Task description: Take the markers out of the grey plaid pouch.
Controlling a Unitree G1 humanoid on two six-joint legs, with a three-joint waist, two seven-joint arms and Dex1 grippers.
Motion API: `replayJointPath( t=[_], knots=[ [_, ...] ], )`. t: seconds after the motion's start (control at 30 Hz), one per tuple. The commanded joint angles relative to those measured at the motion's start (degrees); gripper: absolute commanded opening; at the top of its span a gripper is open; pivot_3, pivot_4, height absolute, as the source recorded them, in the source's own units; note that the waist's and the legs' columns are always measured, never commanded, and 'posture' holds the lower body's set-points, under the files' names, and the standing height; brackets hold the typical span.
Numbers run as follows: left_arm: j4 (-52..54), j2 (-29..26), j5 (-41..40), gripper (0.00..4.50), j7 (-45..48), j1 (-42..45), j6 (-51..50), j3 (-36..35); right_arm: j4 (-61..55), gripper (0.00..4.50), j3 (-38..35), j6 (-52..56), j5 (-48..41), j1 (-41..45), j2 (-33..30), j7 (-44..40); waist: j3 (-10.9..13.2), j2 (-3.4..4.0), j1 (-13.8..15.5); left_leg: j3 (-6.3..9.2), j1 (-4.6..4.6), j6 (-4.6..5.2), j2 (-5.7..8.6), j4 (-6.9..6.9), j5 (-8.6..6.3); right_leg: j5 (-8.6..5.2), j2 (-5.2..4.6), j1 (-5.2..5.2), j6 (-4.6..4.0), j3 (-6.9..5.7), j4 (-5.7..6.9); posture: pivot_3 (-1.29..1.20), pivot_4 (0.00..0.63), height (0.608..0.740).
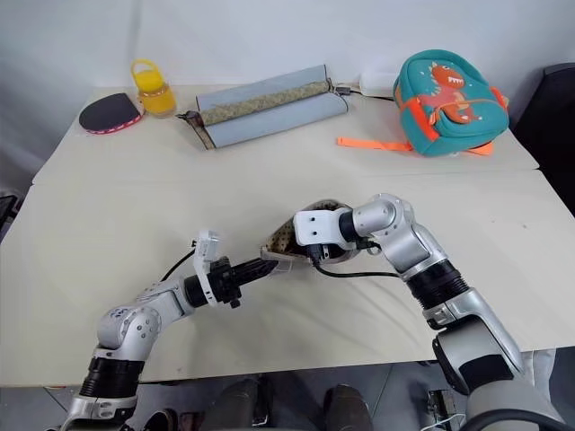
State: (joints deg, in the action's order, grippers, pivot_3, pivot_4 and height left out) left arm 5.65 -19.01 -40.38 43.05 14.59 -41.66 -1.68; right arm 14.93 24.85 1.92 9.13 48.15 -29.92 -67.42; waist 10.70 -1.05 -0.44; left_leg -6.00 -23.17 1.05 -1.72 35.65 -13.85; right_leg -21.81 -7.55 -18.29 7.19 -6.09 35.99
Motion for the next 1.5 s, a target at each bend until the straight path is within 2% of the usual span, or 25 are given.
replayJointPath(
  t=[0.03,0.17,0.63,0.83,0.93,1.03,1.3,1.5],
  knots=[
    [0.35,0.52,0.07,0.0,0.31,0.0,0.51,0.35,0.75,1.08,0.85,1.95,1.19,-0.67,0.33,-0.16,0.0,0.0,-0.01,0.0,0.0,0.0,0.0,0.0,0.0,0.0,0.0,0.0,0.0,0.01,0.0,0.0,0.15,0.74],
    [0.5,0.46,0.18,0.0,0.1,-0.35,0.68,0.15,-1.74,0.02,-0.45,2.95,0.38,-0.33,-0.58,-1.03,0.0,0.0,-0.01,-0.01,-0.02,0.0,0.0,-0.01,0.0,0.0,-0.02,-0.03,0.0,0.03,0.0,0.0,0.15,0.74],
    [-0.65,0.97,-0.48,0.0,-0.87,0.47,0.4,-1.02,-18.41,0.02,-6.86,13.08,-9.72,-3.27,-9.01,-7.38,0.0,0.0,0.28,0.03,-0.14,0.03,0.04,-0.06,-0.02,0.0,-0.04,-0.06,0.0,0.0,-0.1,0.0,0.15,0.74],
    [-1.49,1.32,-1.02,0.0,-1.01,1.72,-1.08,-1.5,-19.97,0.02,-8.12,19.07,-14.17,-3.97,-8.93,-7.95,0.0,0.0,0.28,0.02,-0.12,0.04,0.03,-0.06,-0.02,0.0,-0.04,-0.06,0.0,-0.03,-0.12,0.0,0.15,0.74],
    [-1.32,1.21,-1.47,0.0,-0.65,1.76,-1.99,-1.15,-18.04,0.6,-8.37,13.38,-11.65,-3.69,-7.36,-3.41,0.0,0.0,0.28,0.02,-0.12,0.04,0.04,-0.06,-0.02,0.0,-0.04,-0.06,0.0,-0.03,-0.12,0.0,0.15,0.74],
    [-0.91,1.0,-2.5,0.0,-0.21,1.45,-3.32,-1.38,-16.08,1.58,-7.14,10.96,-9.47,-2.65,-7.22,-2.27,0.0,0.0,0.23,-0.01,-0.12,0.03,0.04,-0.06,-0.02,0.0,-0.04,-0.08,0.0,-0.03,-0.11,0.0,0.15,0.74],
    [-0.52,-3.1,-9.48,0.0,5.43,1.81,-12.84,-1.82,-15.09,1.58,-5.23,12.21,-8.8,-0.92,-9.3,-7.5,0.0,0.0,0.16,-0.02,-0.12,0.03,0.03,-0.08,-0.02,0.0,-0.01,-0.11,0.0,-0.01,-0.09,0.0,0.15,0.74],
    [-2.37,-4.44,-13.21,0.0,7.42,2.5,-16.02,-4.63,-18.79,1.58,-5.61,19.45,-11.15,-0.08,-11.9,-12.34,0.0,0.0,0.21,0.01,-0.13,0.03,0.03,-0.08,-0.02,0.0,-0.06,-0.08,0.0,0.05,-0.12,0.0,0.15,0.74]
  ],
)
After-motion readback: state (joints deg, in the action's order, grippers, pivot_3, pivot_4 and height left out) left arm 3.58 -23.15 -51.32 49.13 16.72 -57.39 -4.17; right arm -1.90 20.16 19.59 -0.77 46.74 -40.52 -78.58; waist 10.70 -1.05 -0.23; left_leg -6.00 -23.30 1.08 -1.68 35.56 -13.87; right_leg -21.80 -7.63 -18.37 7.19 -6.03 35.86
